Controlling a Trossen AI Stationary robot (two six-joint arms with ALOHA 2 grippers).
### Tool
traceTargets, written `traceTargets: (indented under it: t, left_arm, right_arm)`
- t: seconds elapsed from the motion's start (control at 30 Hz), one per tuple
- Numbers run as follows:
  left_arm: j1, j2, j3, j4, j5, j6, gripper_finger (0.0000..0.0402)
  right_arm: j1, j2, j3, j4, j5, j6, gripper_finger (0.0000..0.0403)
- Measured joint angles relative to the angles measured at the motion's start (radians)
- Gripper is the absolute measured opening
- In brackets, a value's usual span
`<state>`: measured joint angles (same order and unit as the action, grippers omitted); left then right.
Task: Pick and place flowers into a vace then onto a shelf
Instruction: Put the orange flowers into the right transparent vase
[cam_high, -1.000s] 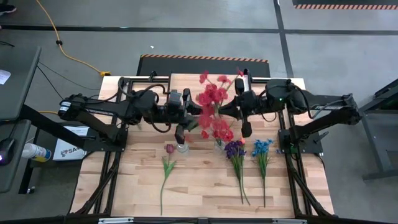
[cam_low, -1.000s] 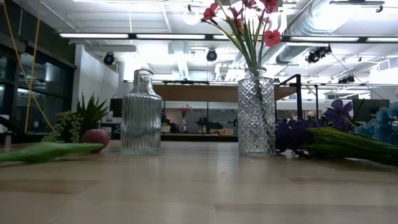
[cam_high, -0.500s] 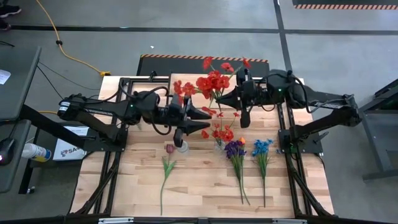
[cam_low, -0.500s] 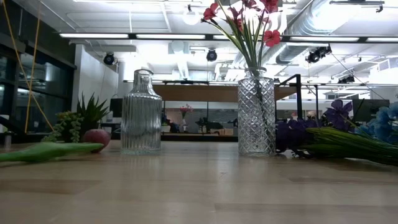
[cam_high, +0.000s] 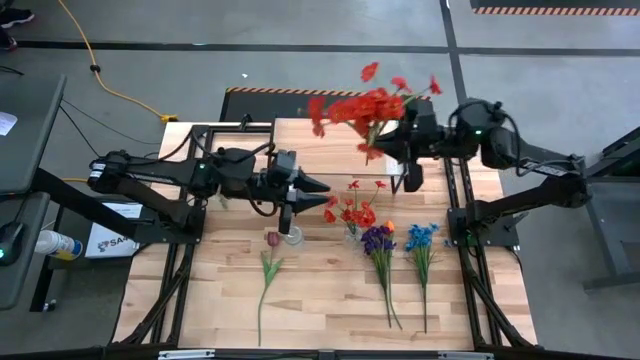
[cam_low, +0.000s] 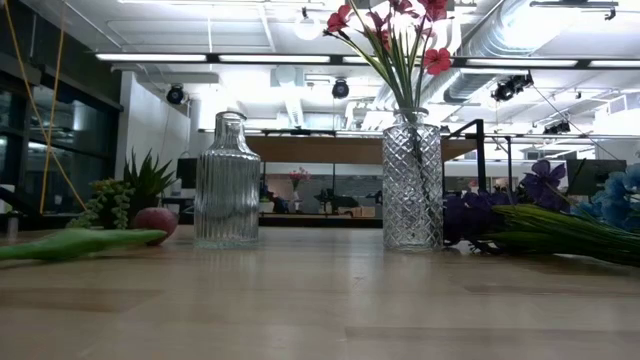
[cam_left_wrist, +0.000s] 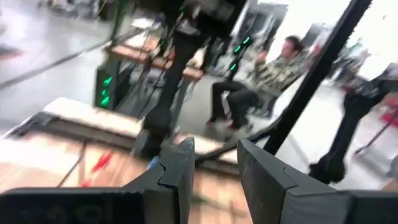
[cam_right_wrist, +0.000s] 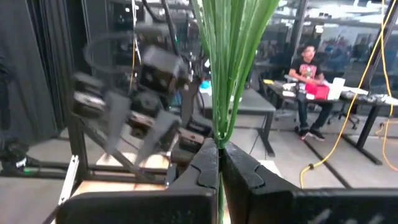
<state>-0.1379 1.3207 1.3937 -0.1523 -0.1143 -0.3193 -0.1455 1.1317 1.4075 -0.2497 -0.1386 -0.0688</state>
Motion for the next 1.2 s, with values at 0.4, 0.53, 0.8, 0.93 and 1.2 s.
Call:
traceTargets:
  t: [0.4,0.53,0.8,0.93,1.2]
  left_arm:
    - [0.0,-0.136,0.001,-0.217,-0.152,-0.039,0.0143]
    - [0.0,-0.152,0.001,-0.268,-0.162,-0.062,0.0143]
    - [0.0,-0.155,0.0,-0.329,-0.168,-0.08,0.0142]
    - [0.0,-0.155,0.0,-0.324,-0.169,-0.08,0.014]
    - [0.0,-0.155,0.0,-0.326,-0.168,-0.083,0.0141]
  right_arm:
    - [0.001,-0.123,0.0,-0.027,0.005,0.009,0.0]
    - [0.018,-0.163,0.0,-0.06,-0.001,0.034,0.0]
    - [0.105,-0.224,0.0,-0.175,-0.039,0.074,0.0]
    - [0.146,-0.259,0.0,-0.239,-0.034,0.111,0.0]
    - [0.216,-0.317,0.0,-0.421,-0.021,0.222,0.0]
